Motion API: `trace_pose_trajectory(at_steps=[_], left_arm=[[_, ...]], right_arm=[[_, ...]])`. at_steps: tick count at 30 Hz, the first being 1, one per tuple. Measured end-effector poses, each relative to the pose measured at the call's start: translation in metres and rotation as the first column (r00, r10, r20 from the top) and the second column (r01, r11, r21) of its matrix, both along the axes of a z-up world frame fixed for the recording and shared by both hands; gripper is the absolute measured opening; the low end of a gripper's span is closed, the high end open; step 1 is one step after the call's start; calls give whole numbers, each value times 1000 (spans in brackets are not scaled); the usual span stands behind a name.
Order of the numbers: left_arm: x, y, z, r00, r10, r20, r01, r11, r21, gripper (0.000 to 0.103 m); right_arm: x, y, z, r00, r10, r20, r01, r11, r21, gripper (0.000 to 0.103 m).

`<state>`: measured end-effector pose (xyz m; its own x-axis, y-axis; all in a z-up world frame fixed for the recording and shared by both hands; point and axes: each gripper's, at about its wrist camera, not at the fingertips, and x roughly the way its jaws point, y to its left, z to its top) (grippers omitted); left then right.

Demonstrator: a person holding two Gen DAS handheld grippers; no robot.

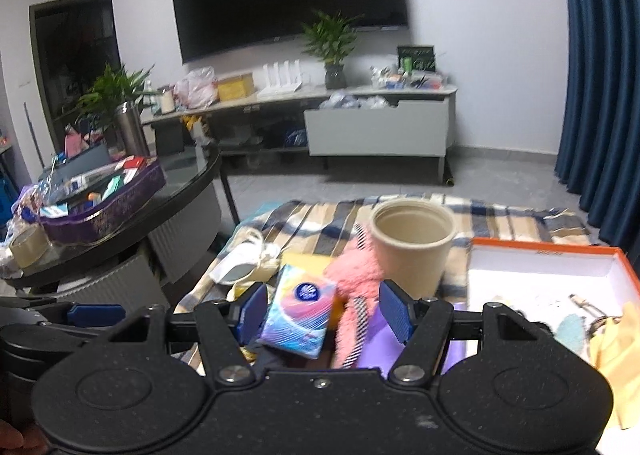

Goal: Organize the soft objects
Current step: 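Move both tools back over the pile of soft items, then grasp the white mask with the left tool while the right tool grasps the blue tissue pack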

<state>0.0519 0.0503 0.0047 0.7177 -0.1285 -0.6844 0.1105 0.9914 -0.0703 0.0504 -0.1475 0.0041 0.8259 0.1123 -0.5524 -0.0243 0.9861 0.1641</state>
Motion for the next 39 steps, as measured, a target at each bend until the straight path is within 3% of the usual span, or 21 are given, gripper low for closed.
trace_pose_trajectory(at_steps=[11, 23, 25, 30, 39], left_arm=[[13, 36, -8, 997, 76, -31, -76, 997, -24, 84], [48, 46, -33, 992, 86, -88, -89, 995, -34, 84], [60, 49, -36, 991, 87, -105, -94, 993, -70, 85], [90, 55, -39, 986, 95, -134, -121, 972, -204, 92], [147, 47, -60, 970, 105, -219, -177, 924, -340, 95]], right_arm=[[50, 45, -29, 989, 15, -147, -20, 999, -27, 75], [89, 50, -51, 970, -113, -216, 88, 989, -121, 73], [89, 45, -50, 968, -129, -213, 107, 988, -111, 70], [84, 32, -48, 962, -176, -210, 161, 983, -84, 45], [83, 24, -46, 963, -161, -214, 151, 987, -64, 38]])
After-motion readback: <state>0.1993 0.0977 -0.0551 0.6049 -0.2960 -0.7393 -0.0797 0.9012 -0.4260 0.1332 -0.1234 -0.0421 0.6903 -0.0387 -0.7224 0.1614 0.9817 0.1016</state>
